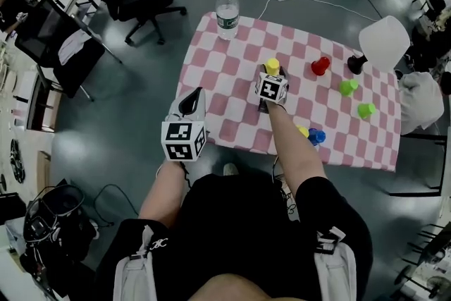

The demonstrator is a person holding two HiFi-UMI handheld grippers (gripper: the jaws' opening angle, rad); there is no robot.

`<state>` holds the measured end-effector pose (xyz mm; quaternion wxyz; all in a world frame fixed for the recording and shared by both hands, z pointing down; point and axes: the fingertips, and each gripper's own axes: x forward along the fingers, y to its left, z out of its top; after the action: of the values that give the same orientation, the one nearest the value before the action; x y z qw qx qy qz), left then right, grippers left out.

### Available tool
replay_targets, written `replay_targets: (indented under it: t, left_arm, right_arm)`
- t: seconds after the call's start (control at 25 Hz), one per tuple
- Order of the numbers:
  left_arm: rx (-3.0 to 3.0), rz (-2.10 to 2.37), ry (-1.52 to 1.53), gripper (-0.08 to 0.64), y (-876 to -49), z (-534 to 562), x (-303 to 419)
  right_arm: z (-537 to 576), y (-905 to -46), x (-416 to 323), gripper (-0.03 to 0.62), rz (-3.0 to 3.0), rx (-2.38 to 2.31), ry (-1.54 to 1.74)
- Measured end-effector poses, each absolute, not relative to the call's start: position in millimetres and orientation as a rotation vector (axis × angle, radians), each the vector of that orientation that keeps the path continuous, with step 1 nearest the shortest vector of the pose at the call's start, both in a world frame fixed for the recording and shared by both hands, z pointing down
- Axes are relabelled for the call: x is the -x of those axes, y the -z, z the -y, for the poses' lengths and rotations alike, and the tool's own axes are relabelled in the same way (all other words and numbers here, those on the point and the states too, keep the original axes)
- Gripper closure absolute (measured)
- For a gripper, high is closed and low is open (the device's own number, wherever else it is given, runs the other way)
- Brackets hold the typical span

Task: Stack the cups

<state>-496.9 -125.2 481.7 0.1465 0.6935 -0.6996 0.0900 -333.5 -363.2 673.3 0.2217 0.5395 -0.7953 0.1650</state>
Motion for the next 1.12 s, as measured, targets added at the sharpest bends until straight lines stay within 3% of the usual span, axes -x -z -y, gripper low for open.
replay_targets:
  t: [0.2,0.32,0.6,1.12]
  left_arm:
    - [-1.985,2.016,-0.260,0.545,-483.5,125.1,501.8]
    - [-1.987,2.008,-0.250,0.545,-482.7,125.5,500.8]
    - [-2.047,1.986,-0.216,0.545,-471.3,135.3,486.7]
    - [-2.146,1.891,-0.100,0.545,-455.1,163.3,441.3]
  right_arm:
    - [366.1,-676.6,331.5,0.324,2.140,-1.480,-0.464]
    - [362.1,-673.3,330.2,0.383,2.126,-1.476,-0.452]
    - [347.4,-645.9,332.0,0.387,2.189,-1.455,-0.413]
    - [294.0,-511.2,317.9,0.390,2.425,-1.376,-0.278]
